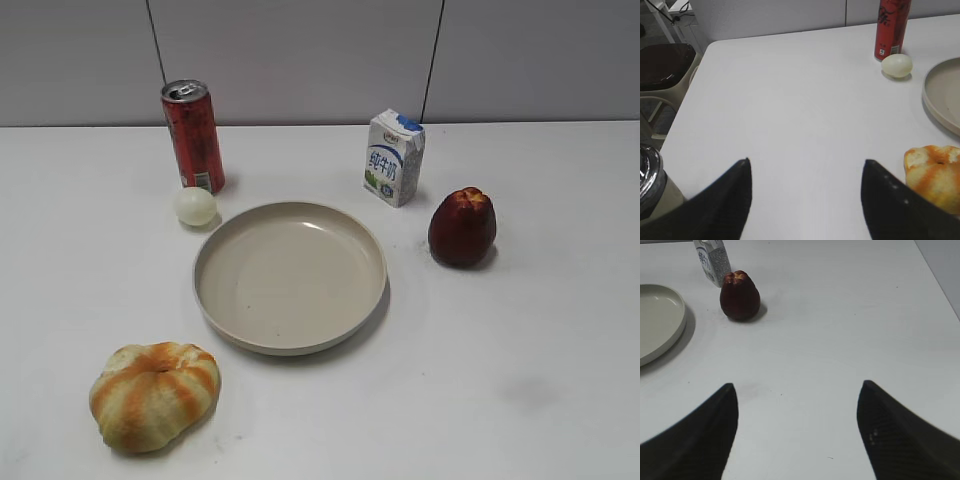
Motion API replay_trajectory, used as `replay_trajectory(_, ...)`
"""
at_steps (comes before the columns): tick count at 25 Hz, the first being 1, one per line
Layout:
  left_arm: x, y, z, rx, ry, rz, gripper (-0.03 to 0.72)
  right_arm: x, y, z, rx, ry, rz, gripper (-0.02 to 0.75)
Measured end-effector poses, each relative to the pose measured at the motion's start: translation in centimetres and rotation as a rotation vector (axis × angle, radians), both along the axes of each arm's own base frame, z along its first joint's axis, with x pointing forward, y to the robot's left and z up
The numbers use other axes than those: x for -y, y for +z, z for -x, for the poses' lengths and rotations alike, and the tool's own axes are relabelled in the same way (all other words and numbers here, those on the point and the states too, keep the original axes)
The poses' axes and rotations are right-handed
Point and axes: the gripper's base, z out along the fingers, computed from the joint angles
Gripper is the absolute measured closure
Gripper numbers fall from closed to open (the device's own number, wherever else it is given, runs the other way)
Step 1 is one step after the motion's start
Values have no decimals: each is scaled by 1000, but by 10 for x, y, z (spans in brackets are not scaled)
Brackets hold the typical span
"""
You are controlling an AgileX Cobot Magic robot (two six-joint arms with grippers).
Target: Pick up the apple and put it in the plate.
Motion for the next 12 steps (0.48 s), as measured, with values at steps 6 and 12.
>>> replay_trajectory(6, 0, 0, 0, 0, 0, 0, 167, 0, 0, 0, 0, 0, 0, 146)
replay_trajectory(12, 0, 0, 0, 0, 0, 0, 167, 0, 0, 0, 0, 3, -5, 146)
